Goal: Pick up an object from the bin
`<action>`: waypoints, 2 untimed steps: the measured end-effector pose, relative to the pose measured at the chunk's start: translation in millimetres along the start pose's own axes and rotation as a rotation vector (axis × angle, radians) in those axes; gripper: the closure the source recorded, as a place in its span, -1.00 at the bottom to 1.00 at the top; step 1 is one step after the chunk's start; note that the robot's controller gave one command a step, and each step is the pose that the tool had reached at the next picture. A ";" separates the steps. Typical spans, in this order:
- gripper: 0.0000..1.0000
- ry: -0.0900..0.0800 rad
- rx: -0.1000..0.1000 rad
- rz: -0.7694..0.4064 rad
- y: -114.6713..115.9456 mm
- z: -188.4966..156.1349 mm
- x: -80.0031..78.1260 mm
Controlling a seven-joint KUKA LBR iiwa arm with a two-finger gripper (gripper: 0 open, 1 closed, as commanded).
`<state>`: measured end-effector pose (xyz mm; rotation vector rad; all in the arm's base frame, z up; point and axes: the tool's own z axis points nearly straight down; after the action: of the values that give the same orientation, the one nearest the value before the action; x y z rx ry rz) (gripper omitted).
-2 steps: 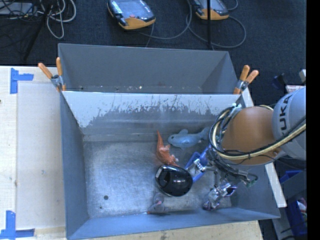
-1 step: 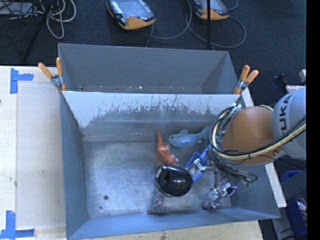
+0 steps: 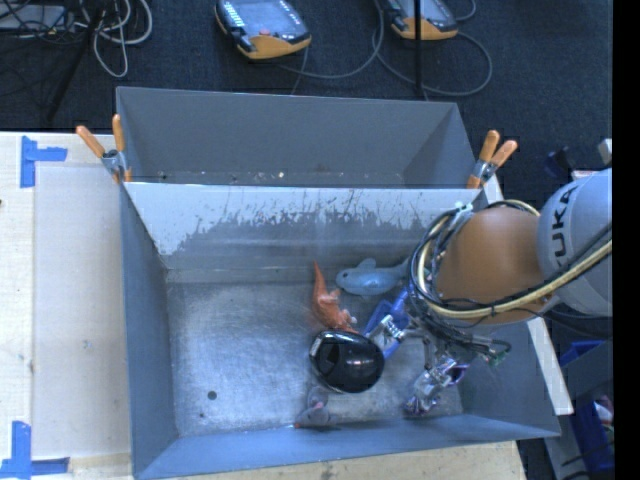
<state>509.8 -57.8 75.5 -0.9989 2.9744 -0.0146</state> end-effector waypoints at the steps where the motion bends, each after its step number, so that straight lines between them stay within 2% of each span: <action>1: 1.00 -0.023 0.009 -0.223 20.8 -4.3 -27.4; 2: 1.00 -0.022 0.009 -0.224 20.8 -4.3 -27.4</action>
Offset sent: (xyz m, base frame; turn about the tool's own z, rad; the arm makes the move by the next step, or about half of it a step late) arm 0.0000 0.0000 0.0000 0.0000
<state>519.1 -24.6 79.6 -1.3150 2.8234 -0.0169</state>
